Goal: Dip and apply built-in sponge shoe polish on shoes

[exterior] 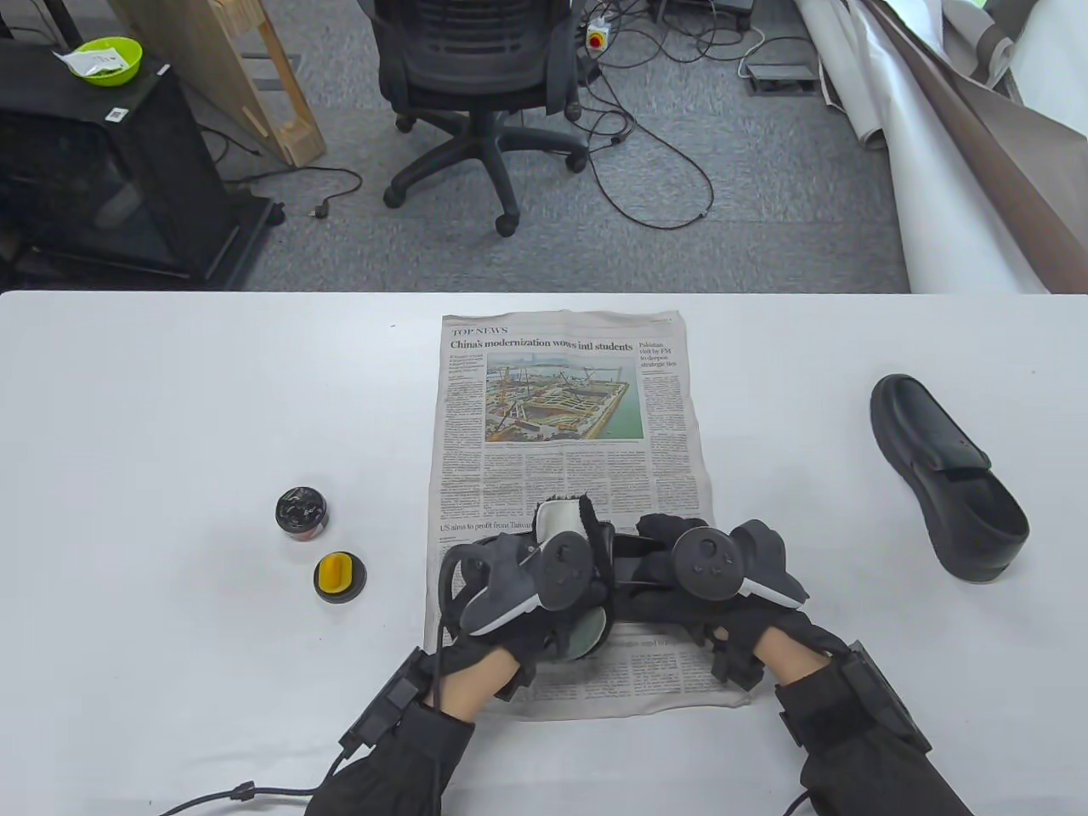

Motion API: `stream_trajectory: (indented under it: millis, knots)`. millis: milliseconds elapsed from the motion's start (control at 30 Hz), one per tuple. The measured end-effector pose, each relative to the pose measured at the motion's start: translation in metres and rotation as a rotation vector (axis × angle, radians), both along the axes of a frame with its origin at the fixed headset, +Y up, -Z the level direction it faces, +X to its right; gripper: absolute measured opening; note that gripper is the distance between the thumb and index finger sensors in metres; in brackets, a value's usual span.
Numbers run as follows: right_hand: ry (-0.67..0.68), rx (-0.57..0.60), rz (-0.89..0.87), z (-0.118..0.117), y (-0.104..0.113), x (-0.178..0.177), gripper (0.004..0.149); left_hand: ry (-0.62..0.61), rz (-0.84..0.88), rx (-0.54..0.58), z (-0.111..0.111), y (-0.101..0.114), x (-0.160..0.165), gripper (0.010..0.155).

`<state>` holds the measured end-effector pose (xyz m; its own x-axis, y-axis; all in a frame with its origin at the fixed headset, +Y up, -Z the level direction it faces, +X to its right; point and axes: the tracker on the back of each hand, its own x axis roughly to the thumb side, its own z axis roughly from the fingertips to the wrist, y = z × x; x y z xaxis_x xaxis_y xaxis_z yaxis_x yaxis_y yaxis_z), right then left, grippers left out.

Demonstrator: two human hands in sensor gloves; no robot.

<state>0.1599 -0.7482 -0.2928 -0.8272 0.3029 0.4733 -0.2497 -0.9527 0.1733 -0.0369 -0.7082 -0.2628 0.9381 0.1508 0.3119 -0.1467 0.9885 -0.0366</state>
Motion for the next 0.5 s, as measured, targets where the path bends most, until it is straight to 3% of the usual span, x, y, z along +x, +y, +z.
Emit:
stream_trajectory:
  millis: [200, 500]
  knots:
    - [0.000, -0.001, 0.000, 0.000, 0.000, 0.000, 0.041, -0.019, -0.063, -0.183, -0.008, -0.006, -0.007, 0.049]
    - [-0.002, -0.002, -0.001, 0.000, 0.000, 0.000, 0.041, -0.002, -0.240, -0.304, -0.018, -0.007, -0.026, 0.048]
